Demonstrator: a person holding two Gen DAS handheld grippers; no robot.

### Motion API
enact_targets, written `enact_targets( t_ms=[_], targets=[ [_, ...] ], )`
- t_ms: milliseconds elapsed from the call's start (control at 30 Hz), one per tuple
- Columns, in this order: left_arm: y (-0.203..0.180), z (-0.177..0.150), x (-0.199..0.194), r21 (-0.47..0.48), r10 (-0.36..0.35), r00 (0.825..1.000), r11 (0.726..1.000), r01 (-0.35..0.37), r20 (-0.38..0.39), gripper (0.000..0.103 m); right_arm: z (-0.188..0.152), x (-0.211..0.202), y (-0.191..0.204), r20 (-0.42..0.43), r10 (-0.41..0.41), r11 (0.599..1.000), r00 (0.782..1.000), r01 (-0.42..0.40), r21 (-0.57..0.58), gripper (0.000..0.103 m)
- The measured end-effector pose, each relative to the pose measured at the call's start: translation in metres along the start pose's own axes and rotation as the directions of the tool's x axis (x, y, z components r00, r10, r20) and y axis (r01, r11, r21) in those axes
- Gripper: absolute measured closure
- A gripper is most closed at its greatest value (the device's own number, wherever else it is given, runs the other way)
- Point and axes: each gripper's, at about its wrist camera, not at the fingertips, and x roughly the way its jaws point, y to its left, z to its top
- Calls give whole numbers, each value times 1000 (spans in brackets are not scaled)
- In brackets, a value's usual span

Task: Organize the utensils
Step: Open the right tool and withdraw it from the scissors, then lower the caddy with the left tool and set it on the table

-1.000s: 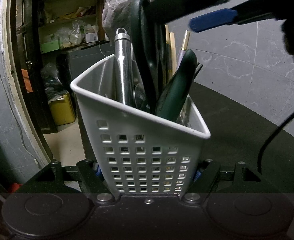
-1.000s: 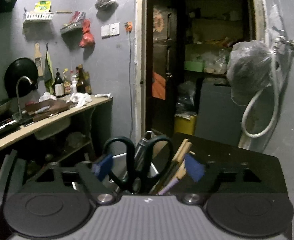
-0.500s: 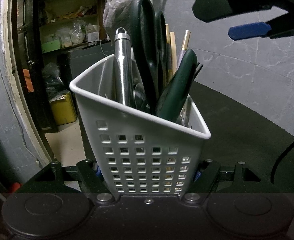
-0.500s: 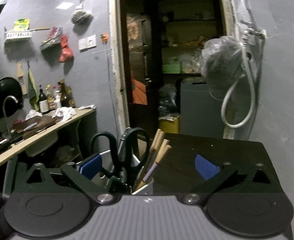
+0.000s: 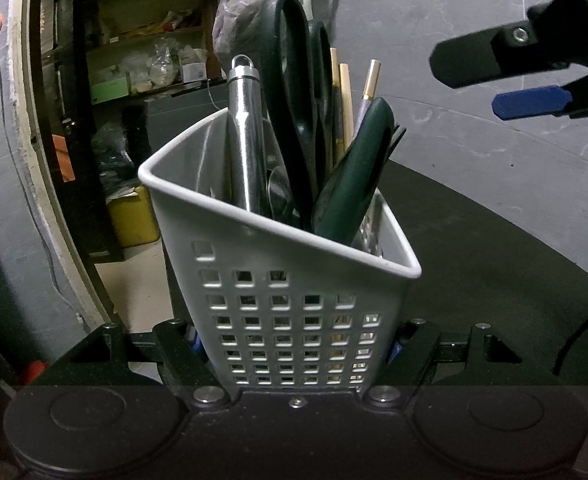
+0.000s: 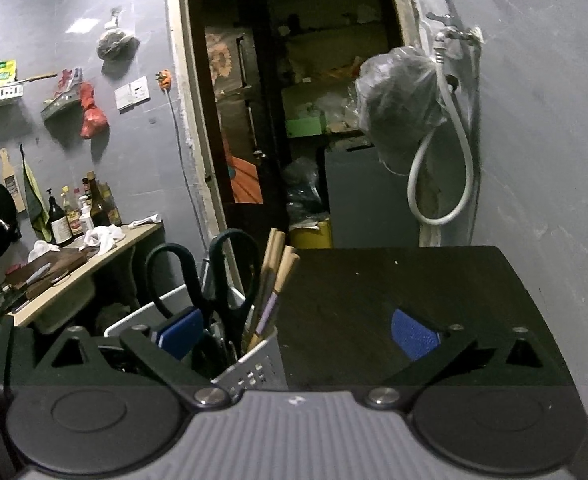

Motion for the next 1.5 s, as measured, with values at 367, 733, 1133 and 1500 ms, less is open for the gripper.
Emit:
enact_targets(
  t_ms=[367,733,1133,1500],
  targets=[
    [-10,-1,3,3,24,1000,1000,-24,0,26,-3,-3,-5,0,-1,1000,1000,1,9,0],
    [-13,3,7,35,7,1000,999,-6,-16,26,-17,-8,-24,1,-40,997,999,39,70,0],
    [17,1,13,145,-174,985,975,171,6,26,-45,-16,10,-48,-290,937,956,294,189,0],
    [33,-8,11,241,-285,958,931,273,19,20,-51,-26,65,-83,-565,775,821,562,288,0]
  ],
)
